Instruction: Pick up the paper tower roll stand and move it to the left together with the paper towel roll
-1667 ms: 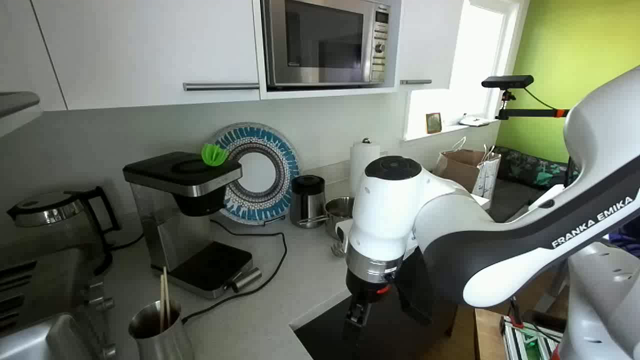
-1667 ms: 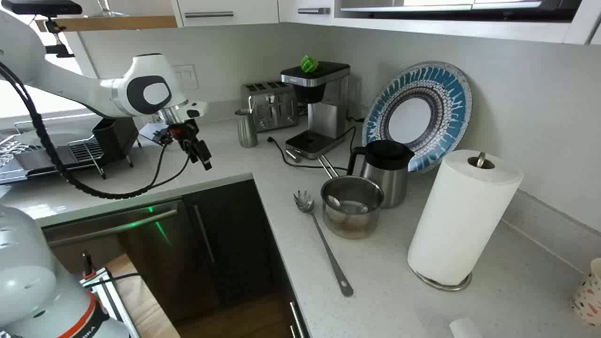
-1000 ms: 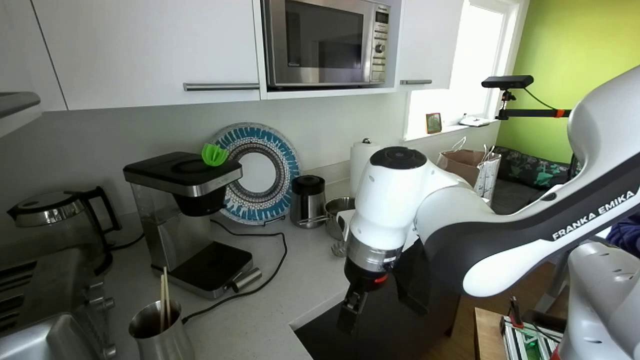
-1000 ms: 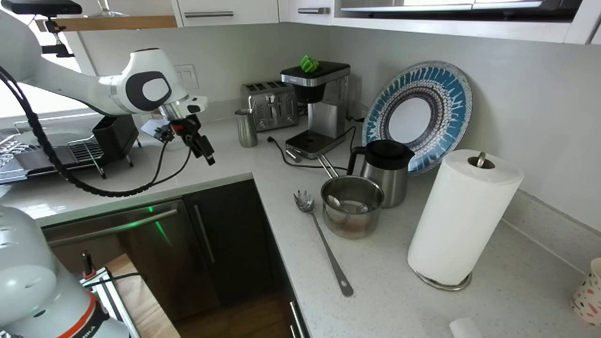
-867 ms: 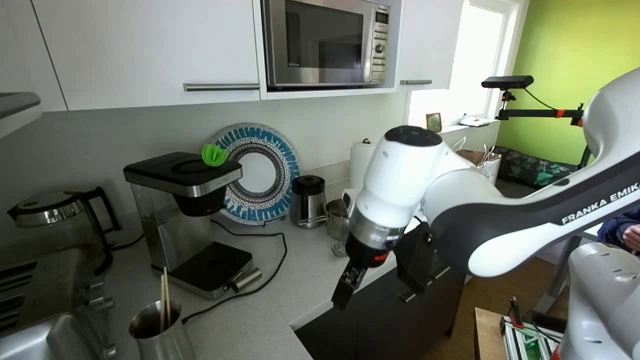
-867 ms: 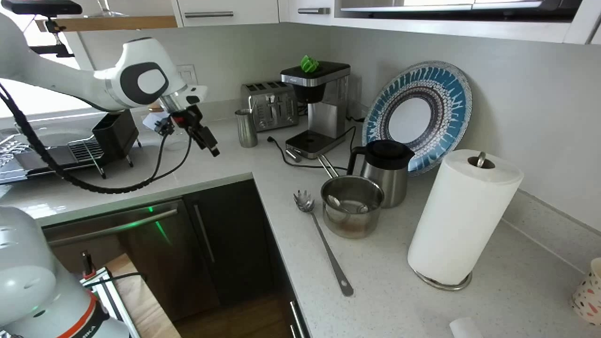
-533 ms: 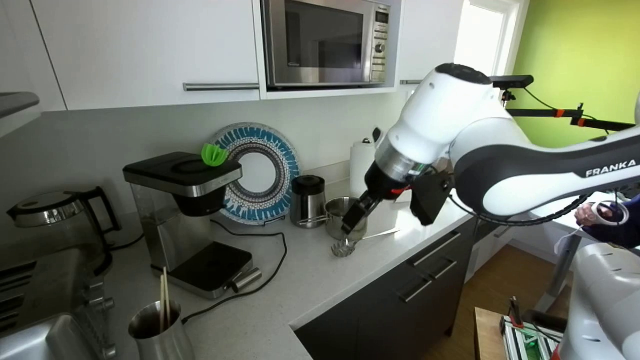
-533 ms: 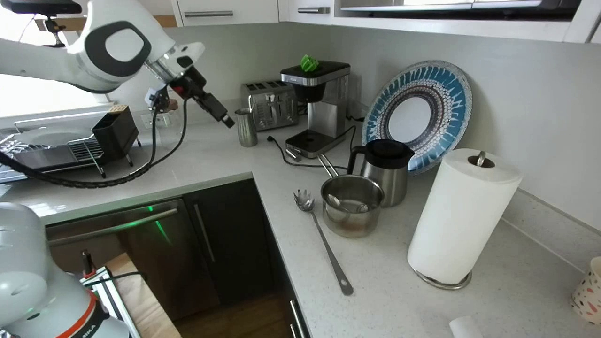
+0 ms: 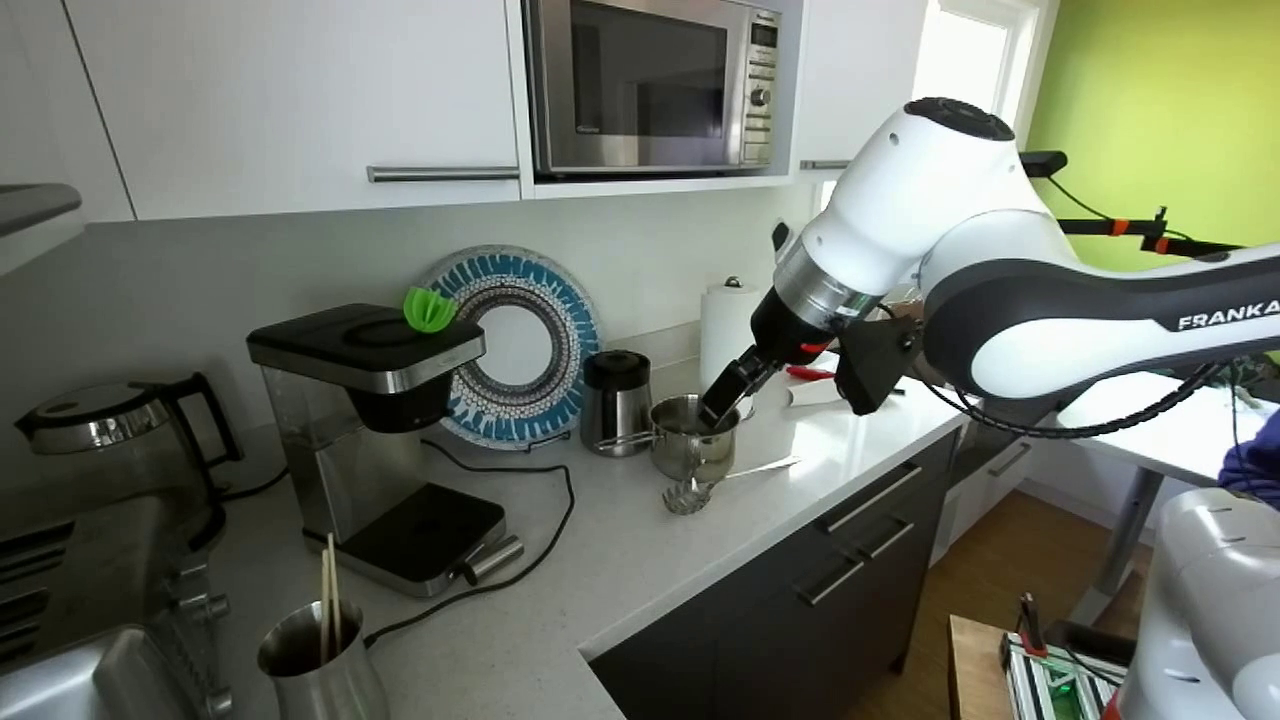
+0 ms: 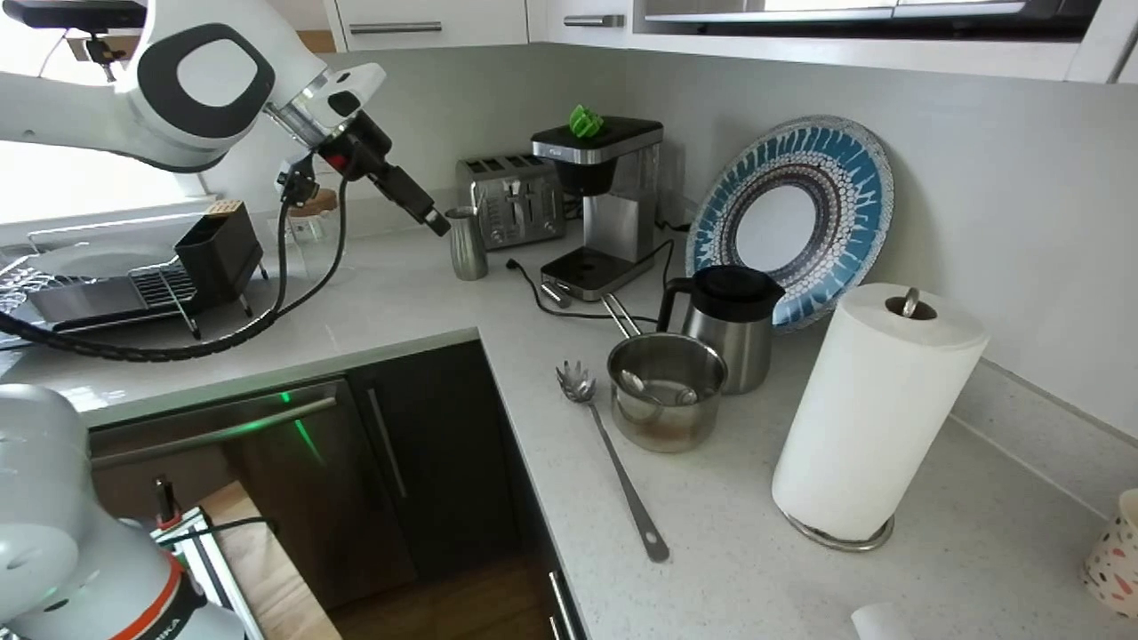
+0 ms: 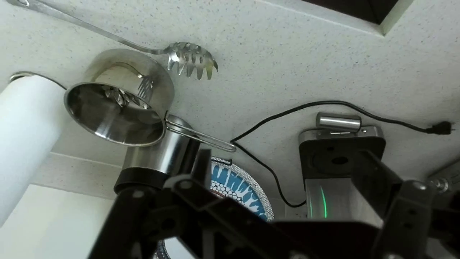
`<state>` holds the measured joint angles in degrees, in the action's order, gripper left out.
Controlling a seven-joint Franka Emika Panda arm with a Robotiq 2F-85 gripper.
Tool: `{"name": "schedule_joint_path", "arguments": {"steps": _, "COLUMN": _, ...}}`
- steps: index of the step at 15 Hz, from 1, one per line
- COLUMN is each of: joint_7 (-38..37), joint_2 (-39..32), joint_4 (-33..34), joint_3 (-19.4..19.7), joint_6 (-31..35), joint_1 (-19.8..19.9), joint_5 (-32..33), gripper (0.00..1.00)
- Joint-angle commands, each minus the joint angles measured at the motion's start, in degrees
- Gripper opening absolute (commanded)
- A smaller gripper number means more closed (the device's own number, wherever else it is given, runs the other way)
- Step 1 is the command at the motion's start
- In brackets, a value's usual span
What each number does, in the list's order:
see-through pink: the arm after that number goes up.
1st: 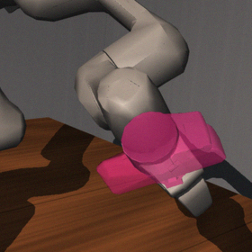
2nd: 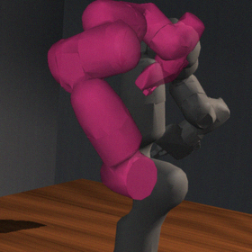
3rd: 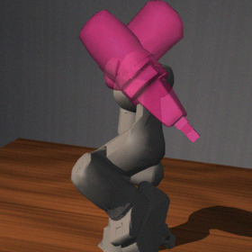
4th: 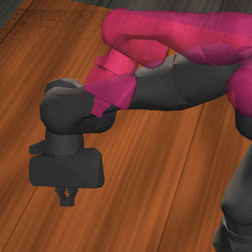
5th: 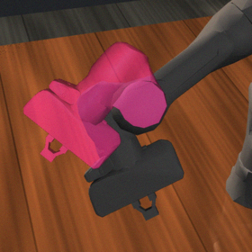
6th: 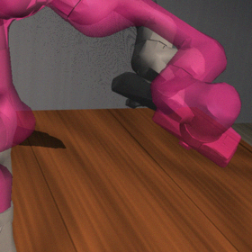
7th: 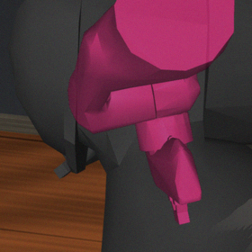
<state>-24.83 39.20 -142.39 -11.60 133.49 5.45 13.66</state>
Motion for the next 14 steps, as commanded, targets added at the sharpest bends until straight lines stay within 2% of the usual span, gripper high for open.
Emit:
{"name": "schedule_joint_path", "arguments": {"steps": 1, "joint_7": 4.6, "joint_2": -0.4, "joint_4": 2.6, "joint_3": 5.1, "joint_6": -0.7, "joint_1": 2.0, "joint_5": -0.8, "gripper": 1.00}}
{"name": "schedule_joint_path", "arguments": {"steps": 2, "joint_7": 6.9, "joint_2": -0.2, "joint_4": 3.2, "joint_3": 7.2, "joint_6": -1.1, "joint_1": 2.3, "joint_5": -1.0, "gripper": 1.00}}
{"name": "schedule_joint_path", "arguments": {"steps": 4, "joint_7": 15.2, "joint_2": -1.9, "joint_4": 6.2, "joint_3": 14.1, "joint_6": -1.7, "joint_1": 1.4, "joint_5": -3.7, "gripper": 1.00}}
{"name": "schedule_joint_path", "arguments": {"steps": 8, "joint_7": 30.4, "joint_2": -6.0, "joint_4": 13.8, "joint_3": 24.7, "joint_6": -8.1, "joint_1": 0.0, "joint_5": -10.1, "gripper": 1.00}}
{"name": "schedule_joint_path", "arguments": {"steps": 10, "joint_7": 32.4, "joint_2": -7.5, "joint_4": 17.2, "joint_3": 27.1, "joint_6": -10.5, "joint_1": 2.3, "joint_5": -10.5, "gripper": 1.00}}
{"name": "schedule_joint_path", "arguments": {"steps": 12, "joint_7": 29.1, "joint_2": -9.0, "joint_4": 20.2, "joint_3": 28.5, "joint_6": -11.5, "joint_1": 3.7, "joint_5": -12.8, "gripper": 1.00}}
{"name": "schedule_joint_path", "arguments": {"steps": 13, "joint_7": 30.7, "joint_2": -6.8, "joint_4": 16.7, "joint_3": 27.0, "joint_6": -8.7, "joint_1": 4.0, "joint_5": -10.8, "gripper": 1.00}}
{"name": "schedule_joint_path", "arguments": {"steps": 14, "joint_7": 30.7, "joint_2": -7.6, "joint_4": 18.1, "joint_3": 27.7, "joint_6": -9.5, "joint_1": 4.4, "joint_5": -11.7, "gripper": 1.00}}
